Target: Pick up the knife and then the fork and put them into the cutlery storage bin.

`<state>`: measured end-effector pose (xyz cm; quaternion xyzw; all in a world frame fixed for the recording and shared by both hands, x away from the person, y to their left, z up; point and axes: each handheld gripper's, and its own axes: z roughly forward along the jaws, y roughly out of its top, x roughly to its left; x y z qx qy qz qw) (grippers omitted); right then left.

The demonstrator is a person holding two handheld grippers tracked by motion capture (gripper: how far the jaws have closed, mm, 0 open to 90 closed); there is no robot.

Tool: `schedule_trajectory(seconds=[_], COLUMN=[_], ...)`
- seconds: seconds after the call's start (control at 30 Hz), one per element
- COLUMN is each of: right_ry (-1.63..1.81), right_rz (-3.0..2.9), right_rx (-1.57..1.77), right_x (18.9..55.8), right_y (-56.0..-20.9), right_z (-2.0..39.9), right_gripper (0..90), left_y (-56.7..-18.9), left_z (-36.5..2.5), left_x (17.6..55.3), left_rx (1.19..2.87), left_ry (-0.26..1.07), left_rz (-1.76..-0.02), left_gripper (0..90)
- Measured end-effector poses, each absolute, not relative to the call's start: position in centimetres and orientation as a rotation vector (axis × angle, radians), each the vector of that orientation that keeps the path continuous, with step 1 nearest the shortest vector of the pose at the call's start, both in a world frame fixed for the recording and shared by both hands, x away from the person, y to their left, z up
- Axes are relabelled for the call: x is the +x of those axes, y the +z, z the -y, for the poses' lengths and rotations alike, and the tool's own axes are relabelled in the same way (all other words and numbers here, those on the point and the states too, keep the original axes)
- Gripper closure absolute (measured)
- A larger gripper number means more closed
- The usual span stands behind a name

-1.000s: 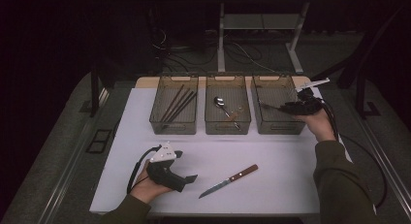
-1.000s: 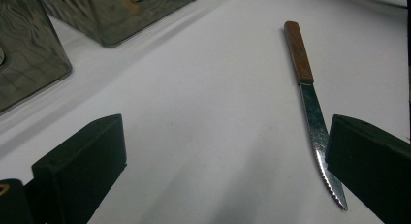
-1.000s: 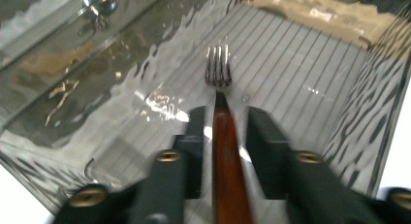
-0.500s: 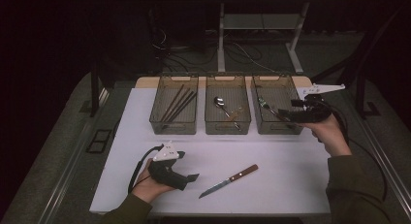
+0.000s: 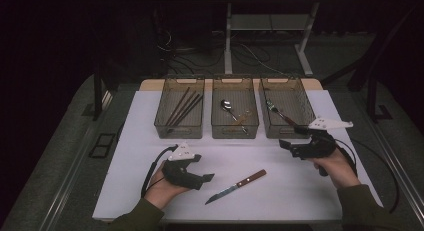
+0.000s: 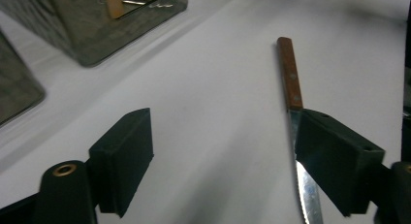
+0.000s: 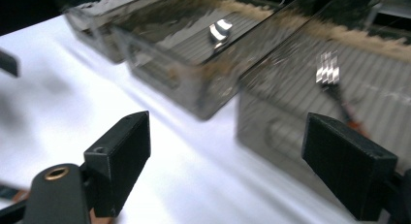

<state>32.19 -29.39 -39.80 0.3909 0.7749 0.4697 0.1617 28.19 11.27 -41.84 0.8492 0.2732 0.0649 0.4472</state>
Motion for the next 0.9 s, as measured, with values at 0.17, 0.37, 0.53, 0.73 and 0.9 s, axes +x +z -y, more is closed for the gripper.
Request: schedule_trajectory(seconds=[0.17, 0.37, 0.53, 0.73, 0.9], right_ry=[1.324, 1.373, 1.364, 1.341, 1.342], right_rz=[-2.217, -2.212, -2.234, -2.264, -2.279], right_rx=[1.082, 1.1, 1.096, 1.081, 1.064], right_x=[29.9, 28.0, 27.3, 27.1, 27.1], right_y=[-41.5, -42.6, -43.4, -43.9, -44.0], right_z=[28.7, 28.7, 29.0, 28.8, 28.7], right_gripper=[17.3, 17.3, 17.3, 17.3, 17.3], left_y=[-41.7, -41.9, -42.7, -43.6, -44.3], left_z=[-9.7, -7.7, -5.9, -3.5, -2.3], left_x=[28.0, 27.8, 27.7, 27.3, 27.2], left_rx=[2.119, 2.121, 2.171, 2.22, 2.246], left_ry=[0.134, 0.093, 0.033, 0.025, 0.012], left_rz=[-0.648, -0.624, -0.587, -0.578, -0.566], left_gripper=[28.7, 42.0, 51.8, 62.4, 67.0])
